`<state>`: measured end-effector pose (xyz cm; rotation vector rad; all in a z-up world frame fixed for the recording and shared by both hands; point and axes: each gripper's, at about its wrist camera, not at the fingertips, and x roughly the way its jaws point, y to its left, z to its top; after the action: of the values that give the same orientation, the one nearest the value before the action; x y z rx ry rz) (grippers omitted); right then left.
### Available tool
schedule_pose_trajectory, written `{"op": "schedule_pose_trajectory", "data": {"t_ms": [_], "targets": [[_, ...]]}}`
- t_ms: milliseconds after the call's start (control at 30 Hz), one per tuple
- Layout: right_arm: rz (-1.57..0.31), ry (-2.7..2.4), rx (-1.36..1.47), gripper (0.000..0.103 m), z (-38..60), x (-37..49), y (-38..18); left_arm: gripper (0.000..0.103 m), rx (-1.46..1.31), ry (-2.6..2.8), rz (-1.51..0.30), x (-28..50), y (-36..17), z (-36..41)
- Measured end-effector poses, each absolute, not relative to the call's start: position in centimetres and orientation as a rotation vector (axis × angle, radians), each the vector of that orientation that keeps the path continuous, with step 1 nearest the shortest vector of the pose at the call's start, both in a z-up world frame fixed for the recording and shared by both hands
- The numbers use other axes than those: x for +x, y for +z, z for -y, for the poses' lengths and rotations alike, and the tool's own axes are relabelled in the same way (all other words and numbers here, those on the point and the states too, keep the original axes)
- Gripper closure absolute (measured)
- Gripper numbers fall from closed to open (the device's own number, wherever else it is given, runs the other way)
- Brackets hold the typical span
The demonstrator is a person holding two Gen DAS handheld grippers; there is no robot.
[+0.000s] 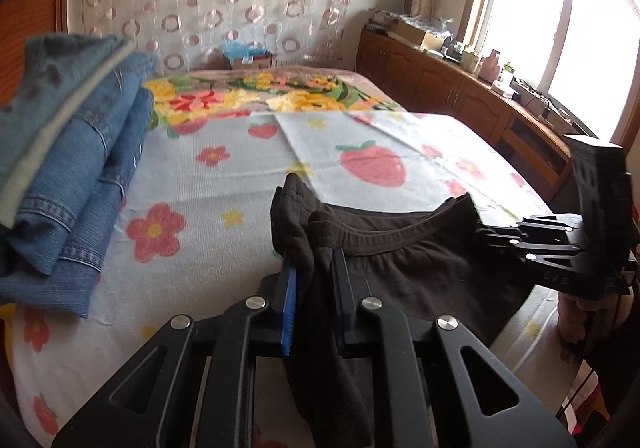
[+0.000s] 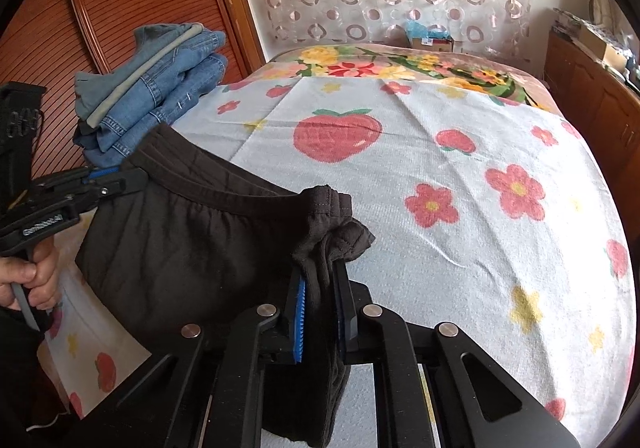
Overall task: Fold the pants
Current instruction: 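Grasp the folded black shorts with both grippers and lift them, then carry the held black shorts with both grippers over the blue jeans stack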
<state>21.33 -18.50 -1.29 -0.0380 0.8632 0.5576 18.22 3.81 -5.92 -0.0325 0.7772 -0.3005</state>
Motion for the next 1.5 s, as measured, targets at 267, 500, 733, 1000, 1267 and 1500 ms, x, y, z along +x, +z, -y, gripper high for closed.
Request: {"op": "schedule_pose_trajectory", "data": {"t_ms": [267,500,733,1000,1267,1500], "targets": [[-0.788,0.573,-0.011,0.094,18.9,19.7,0.2,0.087,0.017,-0.294,-0.709,15.8,-3.5,-2.8],[-0.737,0.581,-0.010,0.094,19.3,18.4,1.2,0.087,0.049,-0.292,-0.650,14.5,-1.3,-1.9],[-0.684,0.582,-0.005,0.094,19.8,17.3,2.8,0.087,0.061,-0.301,-0.596,13.2,0.9,-1.3],[-0.598,0.595,-0.019,0.094,19.8,15.6,5.6,0.087,0.064,-0.299,-0.530,12.1,3.7,-1.7],[-0.508,0.624,-0.057,0.094,18.6,14.4,8.8,0.087,0.054,-0.260,-0.460,11.3,6.8,-4.0],[-0.463,0.662,-0.101,0.094,16.4,15.7,10.0,0.087,0.044,-0.212,-0.416,10.8,8.6,-7.0]]}}
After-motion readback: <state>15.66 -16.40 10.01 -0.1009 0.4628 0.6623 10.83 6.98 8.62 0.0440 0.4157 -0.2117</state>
